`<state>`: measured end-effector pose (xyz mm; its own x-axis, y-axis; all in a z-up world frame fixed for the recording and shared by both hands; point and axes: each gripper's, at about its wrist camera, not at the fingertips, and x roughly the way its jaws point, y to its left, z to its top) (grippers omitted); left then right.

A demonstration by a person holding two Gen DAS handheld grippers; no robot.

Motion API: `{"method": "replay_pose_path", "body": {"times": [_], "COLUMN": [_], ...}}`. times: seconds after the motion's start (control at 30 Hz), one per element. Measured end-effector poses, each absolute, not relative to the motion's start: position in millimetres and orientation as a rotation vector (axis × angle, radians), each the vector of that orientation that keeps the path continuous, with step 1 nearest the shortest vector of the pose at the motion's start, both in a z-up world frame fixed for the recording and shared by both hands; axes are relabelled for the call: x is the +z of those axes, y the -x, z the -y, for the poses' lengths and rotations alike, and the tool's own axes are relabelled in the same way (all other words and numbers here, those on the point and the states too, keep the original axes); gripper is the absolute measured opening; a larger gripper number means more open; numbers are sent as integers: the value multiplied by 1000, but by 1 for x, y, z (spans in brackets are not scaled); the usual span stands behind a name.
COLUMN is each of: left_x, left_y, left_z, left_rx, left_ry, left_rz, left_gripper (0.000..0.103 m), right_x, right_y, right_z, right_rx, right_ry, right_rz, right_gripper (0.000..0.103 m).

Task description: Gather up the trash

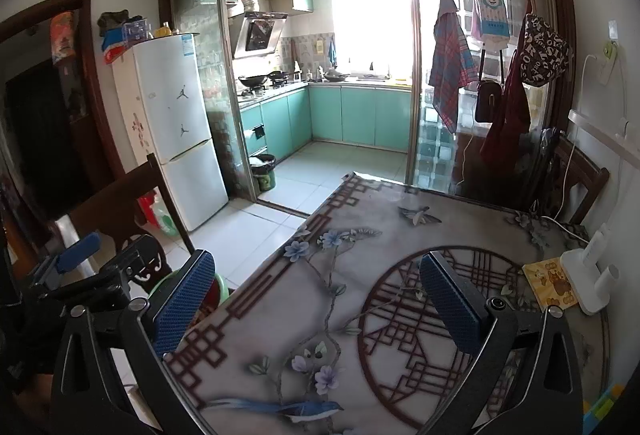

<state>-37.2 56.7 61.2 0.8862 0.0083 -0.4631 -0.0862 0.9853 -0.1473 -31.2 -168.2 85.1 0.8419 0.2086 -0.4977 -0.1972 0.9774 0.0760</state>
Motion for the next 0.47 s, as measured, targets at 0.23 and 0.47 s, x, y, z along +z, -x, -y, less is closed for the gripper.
{"method": "replay_pose_path", "body": {"times": [0.23,0.47], "left_x": [59,49], "left_y": [32,20], "left_z": [-60,-53], "left_rx": [47,6], "left_ry": [160,144], "left_rz": [-486,-522], "left_gripper": [96,96], "right_x": [85,74], "right_y": [31,20], "right_z": [168,174], "right_rx": [214,199], "right_ry": [-27,-44], "right_rz": [-531,-562], "right_gripper": [103,103]}}
